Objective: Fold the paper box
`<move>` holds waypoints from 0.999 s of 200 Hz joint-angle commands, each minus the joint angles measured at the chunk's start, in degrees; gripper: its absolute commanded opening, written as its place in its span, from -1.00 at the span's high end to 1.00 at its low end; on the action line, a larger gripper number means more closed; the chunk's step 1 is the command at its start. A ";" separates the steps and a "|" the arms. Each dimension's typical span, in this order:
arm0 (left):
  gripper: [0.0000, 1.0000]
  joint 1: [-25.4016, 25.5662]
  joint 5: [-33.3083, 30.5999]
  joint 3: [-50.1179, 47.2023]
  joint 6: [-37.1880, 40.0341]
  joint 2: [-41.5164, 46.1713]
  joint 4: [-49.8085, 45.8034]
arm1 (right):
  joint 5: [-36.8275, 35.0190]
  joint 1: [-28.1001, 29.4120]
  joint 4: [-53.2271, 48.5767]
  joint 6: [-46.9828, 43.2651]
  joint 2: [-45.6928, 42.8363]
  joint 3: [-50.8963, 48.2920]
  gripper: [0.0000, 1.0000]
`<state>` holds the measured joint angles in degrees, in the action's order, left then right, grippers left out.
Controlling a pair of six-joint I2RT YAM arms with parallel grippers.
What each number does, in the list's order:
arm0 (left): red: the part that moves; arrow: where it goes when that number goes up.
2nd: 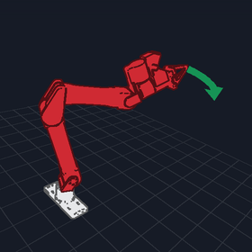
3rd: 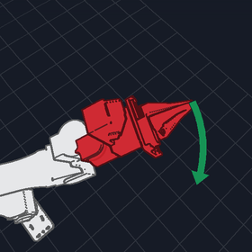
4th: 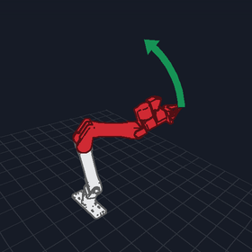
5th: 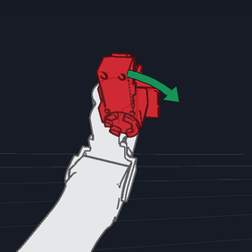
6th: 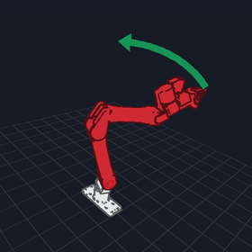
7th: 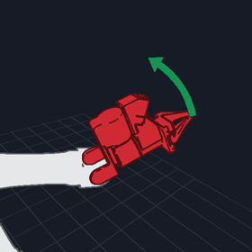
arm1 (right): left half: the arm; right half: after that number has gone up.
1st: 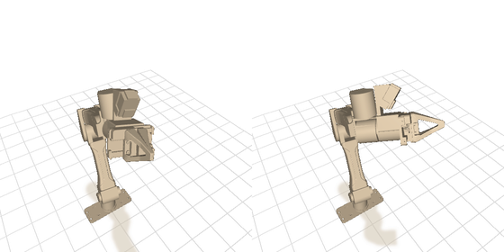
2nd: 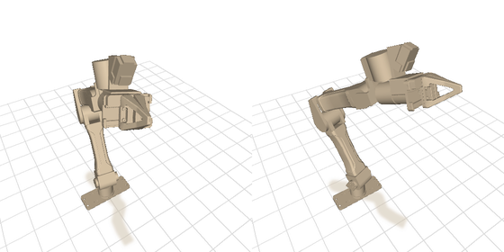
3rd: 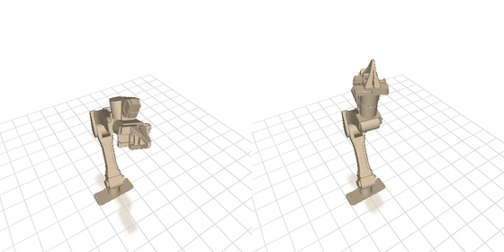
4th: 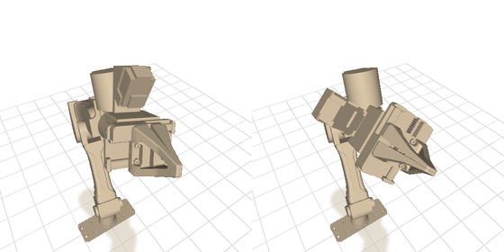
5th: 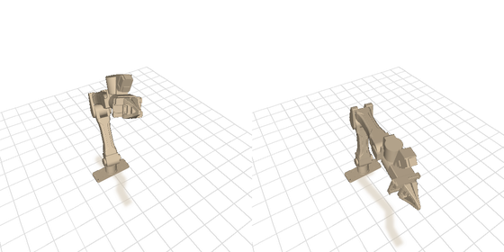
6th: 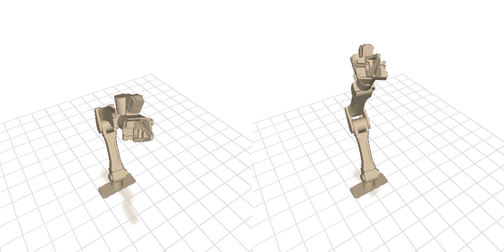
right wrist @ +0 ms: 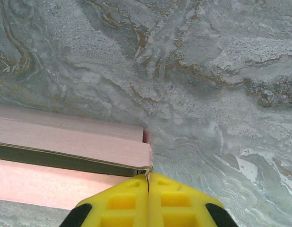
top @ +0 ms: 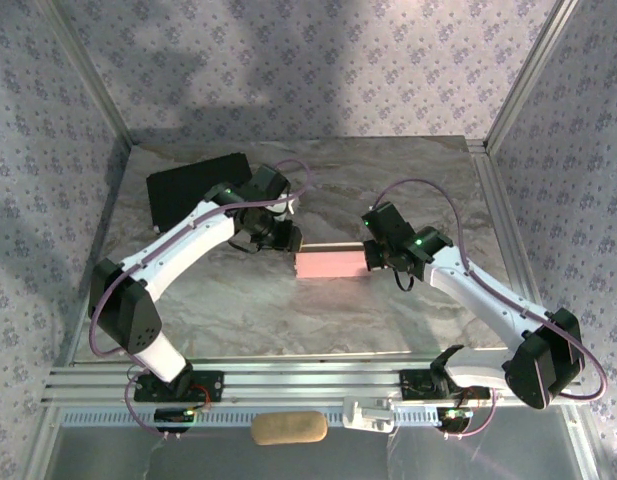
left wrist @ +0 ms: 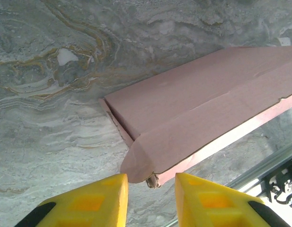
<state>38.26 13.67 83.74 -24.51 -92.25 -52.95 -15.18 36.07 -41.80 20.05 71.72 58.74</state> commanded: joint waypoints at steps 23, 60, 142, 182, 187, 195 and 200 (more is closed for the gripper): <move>0.49 0.89 -1.63 0.79 1.57 -1.00 -1.98 | 0.33 -0.52 -0.92 -0.55 0.17 0.33 1.00; 0.44 1.65 -2.37 0.55 1.97 -1.02 -1.57 | 0.50 -0.70 -0.91 -0.63 0.10 0.49 1.00; 0.60 2.57 -5.27 2.26 2.87 -3.47 -2.10 | 1.03 -0.85 -0.58 -0.63 -0.27 0.23 1.00; 0.99 2.80 -5.00 1.23 1.32 -2.61 -0.31 | 1.20 -0.92 -0.57 -0.43 -0.29 -0.03 1.00; 1.00 2.82 -4.69 1.01 1.12 -2.59 -0.06 | 1.29 -0.92 -0.57 -0.31 -0.31 -0.03 1.00; 1.00 2.80 -4.18 0.60 0.68 -2.46 0.34 | 1.38 -1.00 -0.70 0.12 -0.42 0.07 1.00; 1.00 2.93 -3.98 0.26 0.34 -2.34 0.61 | 1.38 -0.95 -0.77 0.46 -0.44 0.01 1.00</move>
<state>40.88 9.15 83.96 -22.76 -95.15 -52.99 -14.11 35.48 -41.60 20.08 71.72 58.74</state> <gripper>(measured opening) 0.046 0.051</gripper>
